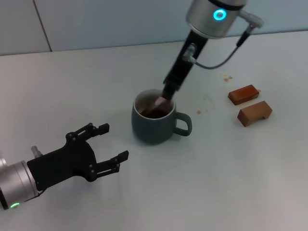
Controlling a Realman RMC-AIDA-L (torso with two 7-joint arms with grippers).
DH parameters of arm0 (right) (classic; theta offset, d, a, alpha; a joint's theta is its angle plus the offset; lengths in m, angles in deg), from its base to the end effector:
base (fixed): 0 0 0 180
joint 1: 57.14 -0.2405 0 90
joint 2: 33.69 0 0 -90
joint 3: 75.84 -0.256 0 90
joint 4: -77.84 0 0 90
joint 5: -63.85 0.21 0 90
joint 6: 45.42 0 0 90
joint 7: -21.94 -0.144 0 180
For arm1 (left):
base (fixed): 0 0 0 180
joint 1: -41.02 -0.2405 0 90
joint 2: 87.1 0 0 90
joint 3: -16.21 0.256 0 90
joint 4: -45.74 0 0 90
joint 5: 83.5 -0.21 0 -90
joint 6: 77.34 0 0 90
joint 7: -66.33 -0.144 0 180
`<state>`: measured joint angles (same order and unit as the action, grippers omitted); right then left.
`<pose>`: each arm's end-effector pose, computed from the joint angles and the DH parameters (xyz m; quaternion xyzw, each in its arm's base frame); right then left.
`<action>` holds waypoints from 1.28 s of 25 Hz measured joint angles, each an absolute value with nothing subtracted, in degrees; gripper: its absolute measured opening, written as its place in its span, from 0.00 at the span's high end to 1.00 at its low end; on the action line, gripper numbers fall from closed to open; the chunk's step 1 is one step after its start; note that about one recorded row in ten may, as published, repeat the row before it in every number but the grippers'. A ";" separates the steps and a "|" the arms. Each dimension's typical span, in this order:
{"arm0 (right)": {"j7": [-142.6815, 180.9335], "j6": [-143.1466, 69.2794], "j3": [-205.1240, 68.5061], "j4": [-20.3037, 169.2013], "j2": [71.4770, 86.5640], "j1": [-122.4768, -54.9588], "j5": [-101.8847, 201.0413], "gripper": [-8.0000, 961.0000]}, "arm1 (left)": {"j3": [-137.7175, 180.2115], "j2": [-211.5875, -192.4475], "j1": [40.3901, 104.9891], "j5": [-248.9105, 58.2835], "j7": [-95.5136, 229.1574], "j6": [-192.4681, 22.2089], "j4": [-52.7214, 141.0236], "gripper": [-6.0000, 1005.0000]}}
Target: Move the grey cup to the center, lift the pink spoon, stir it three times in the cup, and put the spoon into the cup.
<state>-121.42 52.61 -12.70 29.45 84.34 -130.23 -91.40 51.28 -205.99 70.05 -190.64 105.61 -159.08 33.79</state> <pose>0.0455 0.4143 -0.0092 -0.9358 0.2523 -0.2293 0.0902 -0.2887 0.2921 -0.0601 -0.9309 -0.1064 -0.2760 0.2141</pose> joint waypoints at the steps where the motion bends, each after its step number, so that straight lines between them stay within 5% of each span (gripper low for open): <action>1: -121.44 51.28 -12.67 29.74 84.38 -130.41 -91.63 0.87 | 51.28 -205.99 70.05 -190.64 105.61 -159.08 33.79 0.15; 10: -122.64 51.56 -13.34 29.35 83.44 -129.60 -96.47 0.87 | 51.34 -206.02 70.13 -190.64 105.71 -159.16 33.79 0.15; 20: -121.75 52.68 -13.34 22.32 84.71 -125.12 -88.35 0.87 | 51.37 -206.01 70.39 -190.55 106.13 -159.13 33.79 0.15; 23: -121.32 52.04 -12.96 15.74 85.44 -120.23 -86.66 0.87 | 51.37 -205.95 70.38 -190.43 106.19 -159.18 33.78 0.15; 32: -110.42 50.04 -14.03 -5.85 85.38 -94.17 -64.45 0.56 | 51.12 -205.88 70.37 -190.27 106.93 -159.18 33.32 0.15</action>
<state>-110.42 50.04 -14.03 -5.85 85.38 -94.17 -64.45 51.12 -205.88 70.37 -190.27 106.93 -159.18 33.32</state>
